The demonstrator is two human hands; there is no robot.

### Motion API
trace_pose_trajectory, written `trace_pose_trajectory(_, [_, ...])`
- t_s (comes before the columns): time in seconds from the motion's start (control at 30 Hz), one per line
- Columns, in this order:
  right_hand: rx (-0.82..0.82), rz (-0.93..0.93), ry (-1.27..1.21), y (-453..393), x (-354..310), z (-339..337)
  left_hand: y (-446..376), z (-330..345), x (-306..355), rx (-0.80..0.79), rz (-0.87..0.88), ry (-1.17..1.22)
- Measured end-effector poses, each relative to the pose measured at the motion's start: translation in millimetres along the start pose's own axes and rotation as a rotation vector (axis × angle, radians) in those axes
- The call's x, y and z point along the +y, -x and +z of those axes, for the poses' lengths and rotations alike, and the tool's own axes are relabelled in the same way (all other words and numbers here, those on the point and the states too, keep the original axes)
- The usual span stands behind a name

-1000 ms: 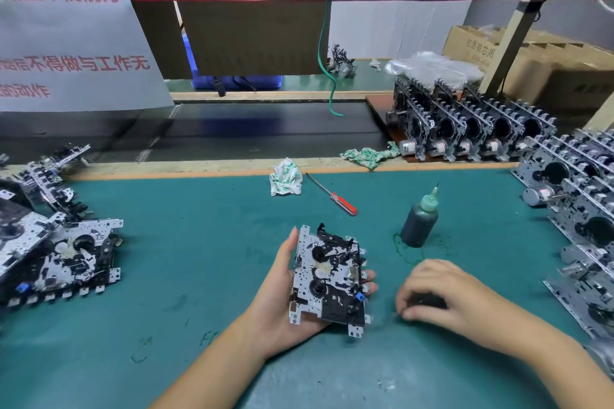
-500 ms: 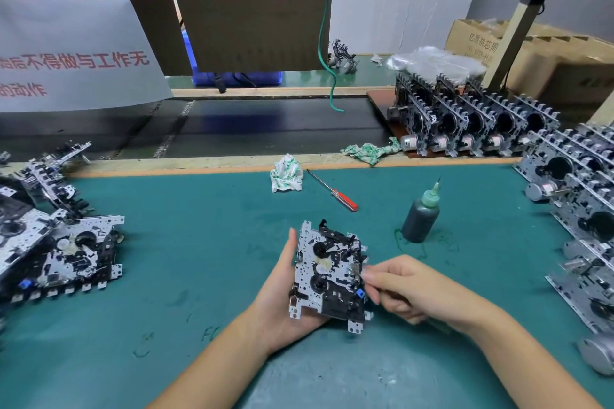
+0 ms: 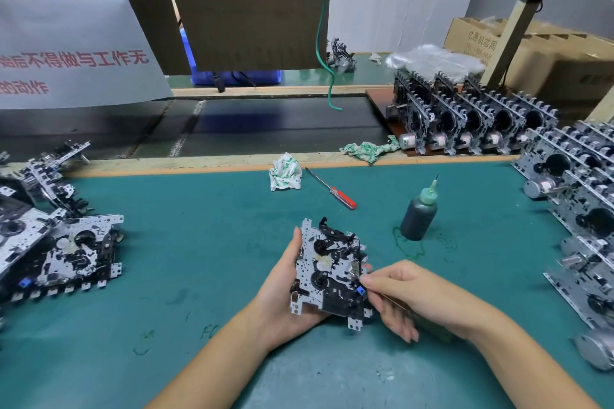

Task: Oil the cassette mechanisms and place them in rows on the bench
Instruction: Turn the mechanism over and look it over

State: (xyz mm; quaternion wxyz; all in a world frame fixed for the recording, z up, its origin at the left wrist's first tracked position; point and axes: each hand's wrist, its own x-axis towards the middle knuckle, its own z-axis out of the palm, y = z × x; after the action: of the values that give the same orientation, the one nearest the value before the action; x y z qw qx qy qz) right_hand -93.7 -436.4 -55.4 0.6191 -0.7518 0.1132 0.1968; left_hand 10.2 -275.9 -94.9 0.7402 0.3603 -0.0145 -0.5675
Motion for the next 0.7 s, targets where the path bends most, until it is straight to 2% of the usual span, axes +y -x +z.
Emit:
trace_pose_trajectory(0.4, [0.024,-0.016,0.051,-0.7,0.8,1.1,0.6,0.8,0.5,0.003,0.014,-0.032])
trace_pose_trajectory(0.6, [-0.019,0.016,0.067,0.2,-1.5,-0.3,0.0,1.0,0.1,0.023,0.014,-0.039])
trace_pose_trajectory(0.7, [0.024,0.017,0.107,0.4,-0.5,0.3,0.2,0.9,0.1,0.026,0.011,-0.034])
